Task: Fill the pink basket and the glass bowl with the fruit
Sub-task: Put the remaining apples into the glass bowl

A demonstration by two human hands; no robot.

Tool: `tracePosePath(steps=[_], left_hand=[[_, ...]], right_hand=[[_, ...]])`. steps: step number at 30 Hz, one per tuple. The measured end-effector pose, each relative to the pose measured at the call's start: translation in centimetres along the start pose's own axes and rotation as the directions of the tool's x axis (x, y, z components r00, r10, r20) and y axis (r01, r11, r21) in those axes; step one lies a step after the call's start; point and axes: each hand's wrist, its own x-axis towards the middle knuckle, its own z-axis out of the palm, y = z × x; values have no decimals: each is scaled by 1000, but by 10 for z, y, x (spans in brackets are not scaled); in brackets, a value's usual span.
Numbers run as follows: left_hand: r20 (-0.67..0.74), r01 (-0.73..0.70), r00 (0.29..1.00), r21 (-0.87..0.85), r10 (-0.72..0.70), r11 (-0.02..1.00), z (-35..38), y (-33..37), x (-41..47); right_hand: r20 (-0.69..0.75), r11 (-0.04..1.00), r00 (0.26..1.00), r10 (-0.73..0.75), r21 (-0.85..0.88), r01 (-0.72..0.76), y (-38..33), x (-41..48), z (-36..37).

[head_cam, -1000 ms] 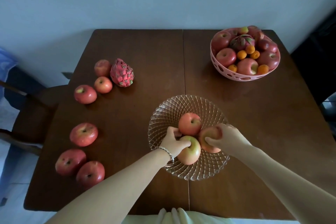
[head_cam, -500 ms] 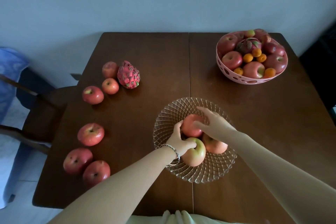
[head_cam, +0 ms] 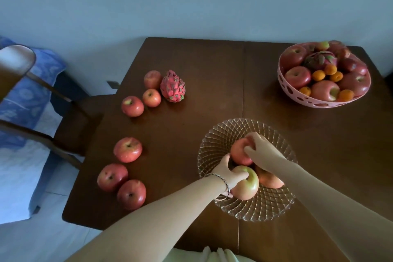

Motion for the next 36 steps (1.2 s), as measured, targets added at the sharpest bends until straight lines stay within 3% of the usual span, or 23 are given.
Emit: tracePosePath(steps=[3,5,7,9,11,12,14,16,19,21,23,25,27,30,32,34,36], left_hand=[[5,-30,1000,13,30,999,-3,-3,0],[-18,-113,993,203,120,973,-7,-8,-6],[-72,-218,960,419,271,882,-17,-15,-17],[-176,-276,872,591,456,758,-38,-22,-29],[-283,-184,744,785,606,592,-67,-33,-37],[-309,-71,725,855,615,514,-84,-40,-40],[-372,212,827,901,421,379,-114,-57,-43],[-411,381,901,902,137,202,-134,-75,-44],[-368,368,930,930,11,-7,-144,-93,-43],[-359,357,933,933,31,37,-144,-93,-45],[-393,358,917,887,71,292,-143,-79,-50],[-412,232,895,760,174,607,-137,-54,-57],[-390,23,850,698,353,716,-121,-23,-66],[-189,-303,771,730,608,612,-73,20,-74],[-36,-452,711,742,702,496,-42,35,-69],[41,-551,649,714,760,432,-19,43,-59],[39,-606,629,651,777,457,-7,40,-45]], right_hand=[[54,994,994,-94,-51,97,-5,-6,1],[84,987,991,-103,-113,112,-6,-10,1],[89,986,992,-84,-138,96,-5,-11,0],[77,987,994,-79,-131,89,-6,-12,1],[52,984,995,-82,-153,89,-8,-12,1],[45,982,996,-82,-165,88,-9,-11,0],[35,978,996,-81,-191,87,-13,-11,-1],[31,975,996,-80,-204,85,-15,-12,-2],[42,977,998,-54,-205,61,-16,-14,-5],[43,977,998,-35,-210,44,-17,-18,-6],[-16,982,998,-64,-177,61,-19,-26,-10],[-112,987,982,-152,-68,145,-24,-38,-15],[-102,965,971,-215,133,227,-35,-51,-19],[148,841,962,-229,527,119,-53,-66,-26],[241,811,946,-218,583,38,-52,-67,-29],[198,816,970,-139,578,-1,-38,-66,-36],[79,783,996,39,616,-79,-16,-62,-43]])
